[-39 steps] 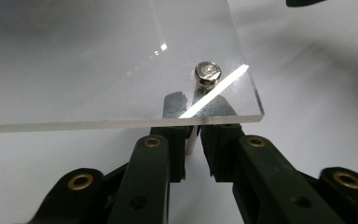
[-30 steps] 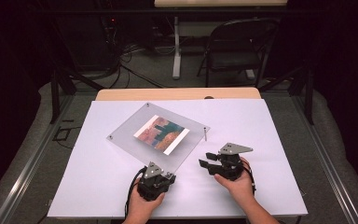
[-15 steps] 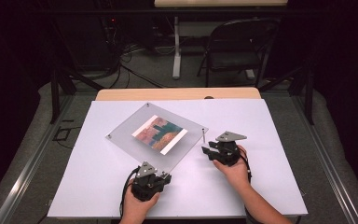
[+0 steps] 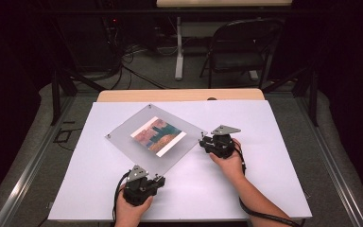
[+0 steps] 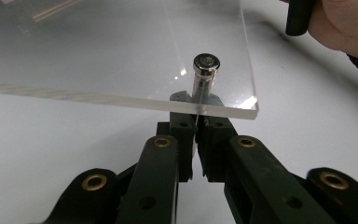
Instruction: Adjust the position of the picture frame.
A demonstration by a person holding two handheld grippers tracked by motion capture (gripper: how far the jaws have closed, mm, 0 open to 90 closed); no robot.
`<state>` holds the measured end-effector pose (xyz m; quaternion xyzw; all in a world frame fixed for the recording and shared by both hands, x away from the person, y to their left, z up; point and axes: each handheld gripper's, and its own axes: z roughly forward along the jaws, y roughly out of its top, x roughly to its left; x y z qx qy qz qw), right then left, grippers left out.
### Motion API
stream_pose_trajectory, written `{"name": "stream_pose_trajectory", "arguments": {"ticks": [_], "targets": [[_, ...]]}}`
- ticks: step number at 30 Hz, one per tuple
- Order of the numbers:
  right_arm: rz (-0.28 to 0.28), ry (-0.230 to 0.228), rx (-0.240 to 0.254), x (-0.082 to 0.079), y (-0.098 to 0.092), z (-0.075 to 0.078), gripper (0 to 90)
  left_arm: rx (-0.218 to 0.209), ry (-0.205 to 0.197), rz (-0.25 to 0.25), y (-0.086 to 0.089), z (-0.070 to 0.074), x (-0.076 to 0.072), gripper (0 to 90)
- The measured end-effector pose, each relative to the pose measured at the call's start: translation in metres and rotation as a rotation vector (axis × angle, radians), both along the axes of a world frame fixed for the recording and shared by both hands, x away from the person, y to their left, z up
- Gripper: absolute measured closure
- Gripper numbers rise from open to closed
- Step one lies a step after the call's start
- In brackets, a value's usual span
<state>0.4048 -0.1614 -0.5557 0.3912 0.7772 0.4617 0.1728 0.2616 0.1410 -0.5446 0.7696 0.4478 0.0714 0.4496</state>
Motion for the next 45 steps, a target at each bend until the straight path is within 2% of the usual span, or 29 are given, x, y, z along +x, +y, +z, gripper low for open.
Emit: {"name": "stream_pose_trajectory", "arguments": {"ticks": [7, 16, 19, 23, 30, 32, 38, 39, 40, 43, 45], "targets": [[0.036, -0.012, -0.023, 0.002, 0.011, -0.001, 85.0, -0.003, -0.003, 0.022, 0.007, 0.000, -0.003, 85.4], [0.052, -0.019, -0.019, -0.001, 0.008, 0.006, 85.6, -0.009, -0.012, 0.017, 0.011, 0.004, -0.002, 85.4], [0.050, -0.030, -0.013, -0.004, 0.004, 0.011, 85.7, -0.028, -0.024, 0.021, 0.013, 0.007, 0.001, 85.4], [0.044, -0.034, -0.001, -0.014, -0.005, 0.017, 85.6, -0.047, -0.032, 0.030, 0.017, 0.011, 0.007, 85.4], [0.029, -0.015, 0.027, -0.035, -0.019, 0.029, 85.6, -0.072, -0.045, 0.039, 0.026, 0.018, 0.020, 85.3], [0.027, -0.002, 0.045, -0.048, -0.024, 0.035, 85.3, -0.084, -0.057, 0.037, 0.031, 0.020, 0.028, 85.3], [0.014, 0.001, 0.059, -0.071, -0.026, 0.038, 84.6, -0.075, -0.069, 0.049, 0.036, 0.023, 0.043, 85.3], [0.014, 0.001, 0.059, -0.071, -0.026, 0.038, 84.6, -0.075, -0.069, 0.049, 0.036, 0.023, 0.043, 85.4], [0.011, 0.003, 0.056, -0.079, -0.025, 0.039, 84.2, -0.070, -0.069, 0.054, 0.037, 0.023, 0.047, 85.3], [-0.002, -0.002, 0.043, -0.083, -0.024, 0.039, 83.9, -0.065, -0.072, 0.055, 0.034, 0.023, 0.054, 85.3], [-0.019, 0.004, 0.053, -0.081, -0.026, 0.037, 84.2, -0.063, -0.072, 0.054, 0.032, 0.022, 0.057, 85.3]]}}
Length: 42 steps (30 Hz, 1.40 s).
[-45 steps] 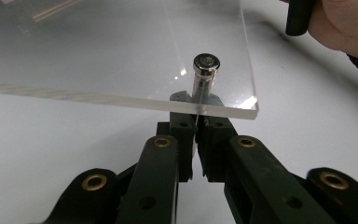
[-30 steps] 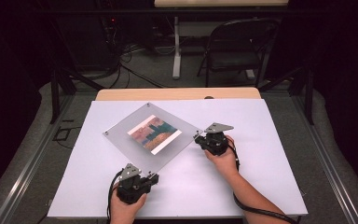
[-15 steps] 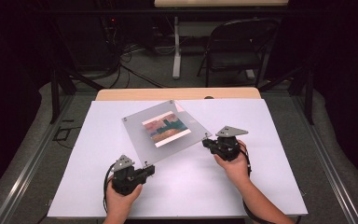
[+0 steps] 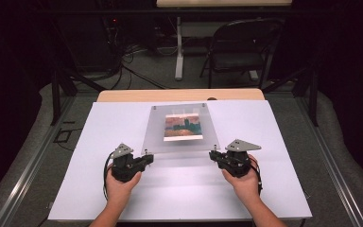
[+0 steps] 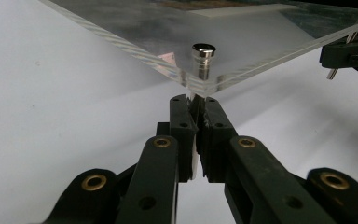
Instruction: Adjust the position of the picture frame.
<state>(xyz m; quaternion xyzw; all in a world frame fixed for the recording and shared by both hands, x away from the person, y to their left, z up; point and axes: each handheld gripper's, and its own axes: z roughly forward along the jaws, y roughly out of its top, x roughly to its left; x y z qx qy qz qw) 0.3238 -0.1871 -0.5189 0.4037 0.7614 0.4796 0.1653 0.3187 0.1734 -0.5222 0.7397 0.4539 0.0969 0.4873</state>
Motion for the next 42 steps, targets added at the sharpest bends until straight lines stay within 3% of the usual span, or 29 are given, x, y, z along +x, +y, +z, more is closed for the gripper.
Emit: {"name": "stream_pose_trajectory", "arguments": {"ticks": [4, 13, 19, 42], "targets": [[-0.014, -0.003, 0.002, 0.003, -0.001, -0.003, 84.4, -0.011, 0.017, 0.001, -0.002, -0.002, 0.005, 85.0], [-0.041, 0.031, 0.003, 0.018, 0.000, -0.017, 85.2, 0.047, 0.043, 0.022, -0.006, -0.014, 0.025, 84.9], [-0.049, 0.041, -0.011, 0.023, 0.003, -0.023, 85.4, 0.049, 0.052, 0.031, -0.006, -0.018, 0.030, 84.5], [-0.049, 0.064, -0.033, 0.026, 0.003, -0.031, 85.4, 0.082, 0.068, 0.024, -0.008, -0.026, 0.031, 84.5]]}}
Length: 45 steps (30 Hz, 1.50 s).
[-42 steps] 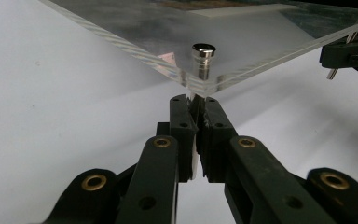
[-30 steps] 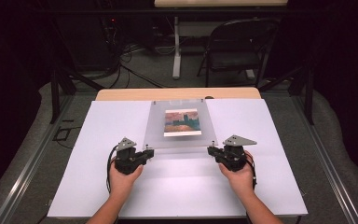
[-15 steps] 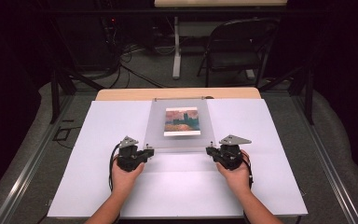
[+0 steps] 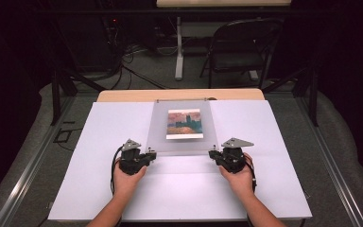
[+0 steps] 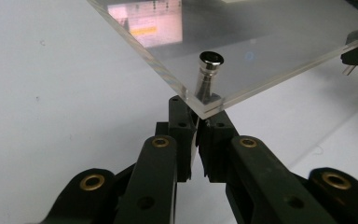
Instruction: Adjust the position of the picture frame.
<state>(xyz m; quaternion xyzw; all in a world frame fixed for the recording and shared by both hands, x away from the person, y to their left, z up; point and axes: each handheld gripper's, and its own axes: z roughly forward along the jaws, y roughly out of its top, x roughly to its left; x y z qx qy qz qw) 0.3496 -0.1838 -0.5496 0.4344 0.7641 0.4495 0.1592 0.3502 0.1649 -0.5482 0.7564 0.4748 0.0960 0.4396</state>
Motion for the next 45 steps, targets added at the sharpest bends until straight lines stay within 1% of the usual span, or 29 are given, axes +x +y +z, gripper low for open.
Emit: {"name": "stream_pose_trajectory", "arguments": {"ticks": [6, 7, 12, 13, 14, 15, 22, 28, 30, 31, 32, 33, 35, 36, 37, 39, 40, 41, 42, 43, 45], "targets": [[0.008, 0.011, -0.018, 0.000, 0.001, -0.005, 85.4, 0.022, 0.012, -0.008, -0.001, -0.004, 0.000, 84.4], [0.007, 0.022, -0.023, 0.000, 0.001, -0.006, 85.4, 0.025, 0.012, -0.003, -0.002, -0.005, 0.000, 84.4], [0.014, 0.029, -0.032, 0.000, 0.002, -0.009, 85.4, 0.038, 0.021, -0.002, -0.002, -0.008, 0.000, 84.3], [0.017, 0.038, -0.038, 0.000, 0.002, -0.011, 85.5, 0.045, 0.031, -0.007, -0.002, -0.009, 0.000, 84.2], [0.020, 0.041, -0.046, 0.000, 0.002, -0.012, 85.5, 0.042, 0.033, -0.007, -0.002, -0.009, -0.001, 84.1], [0.020, 0.040, -0.040, 0.000, 0.002, -0.013, 85.5, 0.042, 0.033, -0.007, -0.002, -0.009, -0.001, 84.1], [0.022, 0.037, -0.044, -0.001, 0.001, -0.013, 85.4, 0.049, 0.027, -0.013, -0.003, -0.009, -0.003, 84.2], [0.019, 0.042, -0.043, -0.001, 0.000, -0.013, 85.2, 0.040, 0.029, -0.015, -0.002, -0.010, -0.002, 83.8], [0.021, 0.036, -0.040, -0.001, 0.000, -0.014, 84.6, 0.027, 0.027, -0.013, -0.001, -0.011, -0.002, 83.4], [0.021, 0.036, -0.040, -0.001, 0.000, -0.014, 84.6, 0.027, 0.027, -0.013, -0.001, -0.011, -0.002, 83.0], [0.021, 0.035, -0.040, -0.002, 0.000, -0.014, 83.1, 0.016, 0.027, -0.011, -0.001, -0.011, -0.002, 83.0], [0.025, 0.026, -0.033, -0.002, 0.001, -0.013, 78.8, 0.012, 0.025, -0.010, 0.000, -0.011, -0.003, 80.8], [0.031, 0.021, -0.040, -0.003, 0.002, -0.013, 75.8, 0.001, 0.022, -0.011, 0.000, -0.010, -0.003, 77.4], [0.032, 0.022, -0.043, -0.003, 0.002, -0.012, 74.3, 0.003, 0.017, -0.012, 0.000, -0.010, -0.003, 75.6], [0.032, 0.018, -0.059, -0.005, 0.004, -0.013, 67.3, 0.017, 0.011, -0.013, 0.000, -0.009, -0.005, 71.1], [0.032, 0.017, -0.058, -0.005, 0.004, -0.013, 61.8, 0.016, 0.005, -0.010, -0.001, -0.009, -0.006, 65.3], [0.032, 0.017, -0.058, -0.005, 0.004, -0.013, 61.8, 0.017, 0.006, -0.013, -0.001, -0.009, -0.006, 65.3], [0.028, 0.017, -0.053, -0.007, 0.004, -0.012, 55.3, 0.019, 0.012, -0.015, -0.002, -0.009, -0.008, 57.6], [0.028, 0.017, -0.053, -0.007, 0.004, -0.012, 55.3, 0.019, 0.012, -0.015, -0.002, -0.009, -0.008, 55.0], [0.029, 0.024, -0.041, -0.009, 0.003, -0.010, 48.2, 0.026, 0.023, -0.022, -0.002, -0.009, -0.010, 51.7], [0.026, 0.025, -0.035, -0.011, 0.003, -0.008, 45.2, 0.032, 0.025, -0.022, -0.002, -0.009, -0.011, 47.8]]}}
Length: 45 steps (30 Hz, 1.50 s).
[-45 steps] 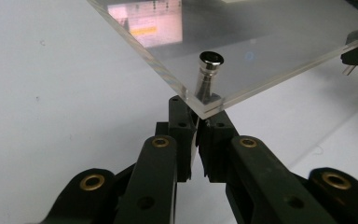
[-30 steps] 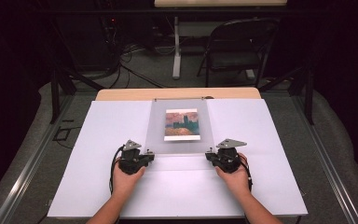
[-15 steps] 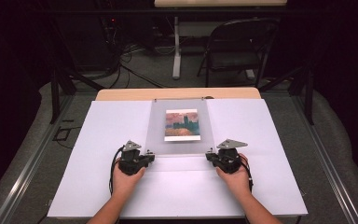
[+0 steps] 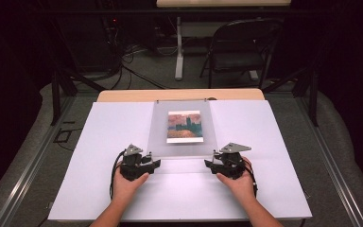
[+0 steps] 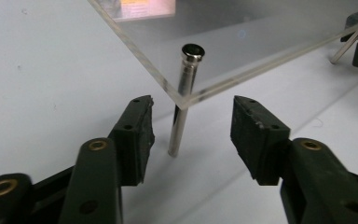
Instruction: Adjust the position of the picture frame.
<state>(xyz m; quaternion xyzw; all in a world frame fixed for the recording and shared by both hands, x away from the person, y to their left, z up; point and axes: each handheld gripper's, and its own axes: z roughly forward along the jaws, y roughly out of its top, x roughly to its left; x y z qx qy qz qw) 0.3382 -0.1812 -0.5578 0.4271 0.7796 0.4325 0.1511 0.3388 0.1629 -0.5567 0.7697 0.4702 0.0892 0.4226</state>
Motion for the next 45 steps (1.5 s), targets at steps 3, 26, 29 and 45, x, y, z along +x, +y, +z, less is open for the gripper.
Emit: {"name": "stream_pose_trajectory", "arguments": {"ticks": [3, 26, 29, 45], "targets": [[0.003, 0.002, 0.001, -0.003, -0.001, 0.003, 42.3, 0.005, -0.028, 0.003, 0.001, 0.002, -0.004, 44.8], [0.002, -0.057, -0.042, -0.047, -0.032, 0.033, 39.5, 0.014, -0.089, -0.024, 0.035, 0.025, -0.046, 38.7], [0.000, -0.067, -0.044, -0.049, -0.035, 0.035, 39.5, 0.011, -0.101, -0.016, 0.040, 0.027, -0.048, 39.0], [0.000, -0.083, -0.007, -0.048, -0.048, 0.037, 50.6, -0.016, -0.122, 0.037, 0.058, 0.034, -0.048, 42.2]]}}
